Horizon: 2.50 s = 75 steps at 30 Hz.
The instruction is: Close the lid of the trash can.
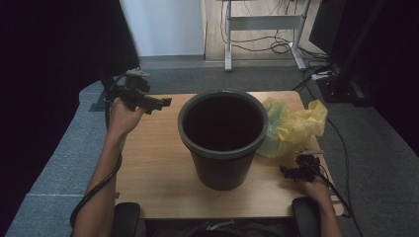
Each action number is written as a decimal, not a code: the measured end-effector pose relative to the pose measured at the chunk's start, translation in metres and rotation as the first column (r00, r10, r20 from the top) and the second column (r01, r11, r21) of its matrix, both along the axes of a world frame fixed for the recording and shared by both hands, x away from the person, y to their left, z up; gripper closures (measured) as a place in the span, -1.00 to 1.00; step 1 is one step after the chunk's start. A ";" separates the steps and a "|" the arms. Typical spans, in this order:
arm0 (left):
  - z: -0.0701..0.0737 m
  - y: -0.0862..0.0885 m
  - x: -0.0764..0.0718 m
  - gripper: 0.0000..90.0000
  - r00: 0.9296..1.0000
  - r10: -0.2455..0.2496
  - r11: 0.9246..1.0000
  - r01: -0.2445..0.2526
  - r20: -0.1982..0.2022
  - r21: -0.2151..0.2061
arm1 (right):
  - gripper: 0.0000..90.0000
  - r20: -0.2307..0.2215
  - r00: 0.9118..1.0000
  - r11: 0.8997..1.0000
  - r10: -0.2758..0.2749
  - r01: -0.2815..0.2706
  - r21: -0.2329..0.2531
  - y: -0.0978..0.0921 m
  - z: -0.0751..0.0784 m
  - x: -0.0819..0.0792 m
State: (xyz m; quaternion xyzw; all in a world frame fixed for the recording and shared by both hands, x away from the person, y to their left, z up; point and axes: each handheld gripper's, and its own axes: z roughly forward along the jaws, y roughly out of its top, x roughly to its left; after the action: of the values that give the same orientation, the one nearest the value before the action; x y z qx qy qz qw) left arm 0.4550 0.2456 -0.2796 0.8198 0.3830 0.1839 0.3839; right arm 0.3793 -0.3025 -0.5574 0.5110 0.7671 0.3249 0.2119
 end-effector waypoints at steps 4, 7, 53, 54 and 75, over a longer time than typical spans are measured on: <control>-0.017 0.014 -0.004 -1.00 1.000 0.012 1.000 -0.012 0.008 -0.006 | -1.00 0.001 1.000 1.000 0.001 -0.001 -0.001 0.000 0.000 0.000; -0.031 0.022 -0.007 -1.00 1.000 0.014 1.000 -0.014 0.014 -0.011 | -1.00 0.001 1.000 1.000 0.001 -0.001 -0.002 0.000 0.000 0.000; -0.227 0.053 -0.042 -1.00 0.990 0.119 0.993 -0.120 -0.078 -0.002 | -1.00 -0.006 1.000 1.000 0.000 0.000 -0.002 0.000 0.000 -0.002; -0.229 0.053 -0.043 -1.00 0.989 0.120 0.993 -0.121 -0.081 -0.001 | -1.00 -0.005 1.000 1.000 0.002 -0.002 -0.002 0.000 0.000 -0.002; -0.265 0.045 -0.044 -1.00 0.984 0.101 0.990 -0.084 -0.145 0.116 | -1.00 -0.002 1.000 1.000 0.005 -0.005 -0.001 0.000 0.000 -0.001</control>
State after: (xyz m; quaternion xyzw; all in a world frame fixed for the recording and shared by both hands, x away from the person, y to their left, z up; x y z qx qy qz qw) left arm 0.4112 0.2908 -0.5449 0.8324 0.4380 0.1601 0.2996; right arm 0.3779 -0.3025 -0.5573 0.5095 0.7687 0.3244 0.2104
